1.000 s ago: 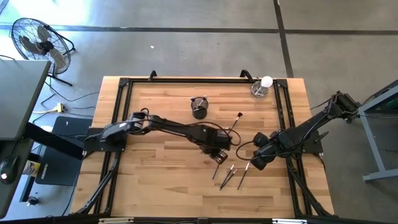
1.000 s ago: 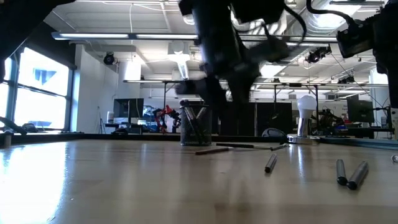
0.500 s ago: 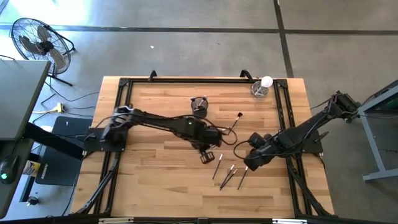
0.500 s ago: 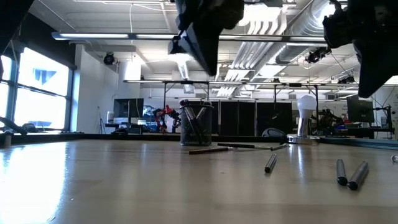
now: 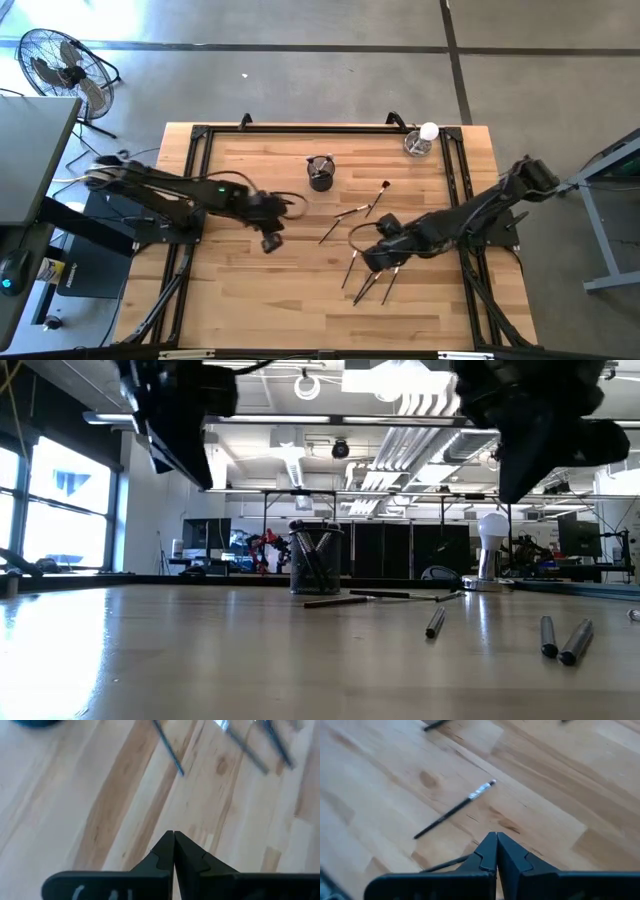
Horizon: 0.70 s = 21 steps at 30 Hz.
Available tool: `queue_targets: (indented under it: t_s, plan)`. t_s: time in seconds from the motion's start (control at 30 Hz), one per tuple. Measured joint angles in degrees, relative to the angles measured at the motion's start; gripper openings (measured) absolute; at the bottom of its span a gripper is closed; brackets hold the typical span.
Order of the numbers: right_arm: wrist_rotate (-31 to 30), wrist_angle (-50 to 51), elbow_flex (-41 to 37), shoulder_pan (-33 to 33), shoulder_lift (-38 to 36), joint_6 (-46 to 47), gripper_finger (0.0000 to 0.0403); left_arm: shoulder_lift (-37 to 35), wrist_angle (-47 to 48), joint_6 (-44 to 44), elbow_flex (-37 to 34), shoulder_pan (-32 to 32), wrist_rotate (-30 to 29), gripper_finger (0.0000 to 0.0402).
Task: Pick & Place Makeup Brushes
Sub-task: Put the small white make-up brush into the black container
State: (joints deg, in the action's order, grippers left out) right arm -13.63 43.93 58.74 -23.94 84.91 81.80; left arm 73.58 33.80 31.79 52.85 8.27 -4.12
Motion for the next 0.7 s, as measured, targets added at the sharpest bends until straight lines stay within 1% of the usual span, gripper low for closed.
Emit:
queue_targets:
  t_s: [0.13, 0.2, 0.27, 0.33, 0.43, 0.6, 0.7]
  plan:
    - [3.0, 13.21, 8.78, 1.94, 7.11, 8.34, 0.0, -8.74, -3.44, 0.27, -8.15, 0.0, -0.73, 0.0]
    - [3.38, 17.22, 11.03, 2.07, 9.4, 15.07, 0.0, -11.76, -3.99, 0.27, -10.17, 0.0, -0.7, 0.0]
    - [4.64, 19.23, 11.24, 1.44, 10.51, 22.14, 0.0003, -13.33, -3.41, -0.13, -10.78, 0.0, -0.66, 0.0]
    - [6.0, 18.63, 10.03, 0.8, 10.7, 27.23, 0.0012, -14.12, -2.97, -1.52, -10.99, -0.02, 0.56, 0.0]
    - [9.36, 18.23, 7.29, 0.17, 10.75, 32.26, 0.0032, -14.33, -3.84, -4.27, -10.96, 0.0, 2.63, 0.0]
    - [13.92, 17.48, 2.94, 0.84, 10.75, 36.44, 0.0071, -13.85, -3.56, -6.28, -10.98, 0.0, 4.0, 0.0]
    - [16.99, 15.46, -0.1, 1.38, 10.75, 38.21, 0.0088, -13.32, -3.56, -7.0, -10.98, 0.0, 4.06, 0.0]
